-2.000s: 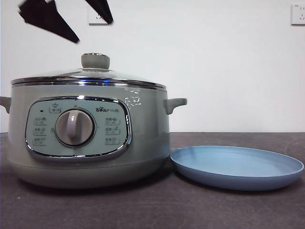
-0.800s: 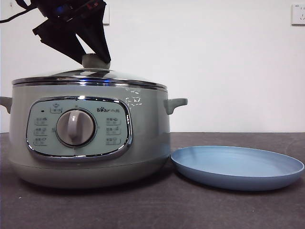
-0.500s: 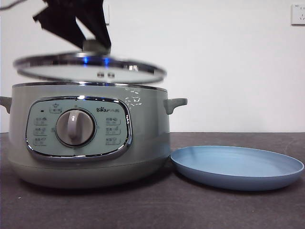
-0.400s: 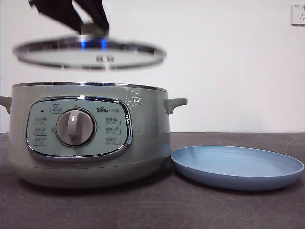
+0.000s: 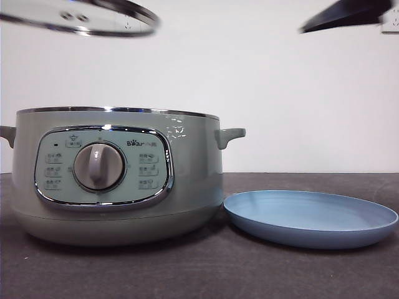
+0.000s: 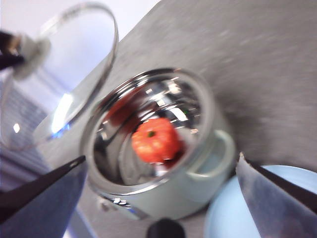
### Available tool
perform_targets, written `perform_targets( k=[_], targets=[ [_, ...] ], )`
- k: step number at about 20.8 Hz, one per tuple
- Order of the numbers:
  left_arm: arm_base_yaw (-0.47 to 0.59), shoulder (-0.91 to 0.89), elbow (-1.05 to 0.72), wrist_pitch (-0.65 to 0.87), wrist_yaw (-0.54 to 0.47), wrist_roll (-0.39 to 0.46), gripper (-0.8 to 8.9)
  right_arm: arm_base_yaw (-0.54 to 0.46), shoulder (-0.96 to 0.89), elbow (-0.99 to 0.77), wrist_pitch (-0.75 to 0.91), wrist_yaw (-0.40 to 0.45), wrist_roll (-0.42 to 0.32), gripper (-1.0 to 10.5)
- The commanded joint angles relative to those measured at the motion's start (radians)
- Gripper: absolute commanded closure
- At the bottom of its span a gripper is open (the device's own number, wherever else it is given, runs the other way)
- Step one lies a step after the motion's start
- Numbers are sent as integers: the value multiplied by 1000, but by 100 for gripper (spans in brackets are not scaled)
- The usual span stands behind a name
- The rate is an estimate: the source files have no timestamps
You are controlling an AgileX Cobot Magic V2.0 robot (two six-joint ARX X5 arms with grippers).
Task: Take the pumpkin out from the steamer,put the pumpkin in the blue plate,close the lid
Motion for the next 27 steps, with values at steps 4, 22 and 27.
perform_targets(
  k=[4,22,27],
  targets=[
    [-2,-133,16,6,-169,12,822,163,214,122,8,4,-16,446],
    [-2,-298,16,-136,-361,11,822,518,953,832,-410,549,-324,443],
    [-2,-298,16,-137,-360,11,822,513,1051,832,-407,549,-329,447]
  ],
)
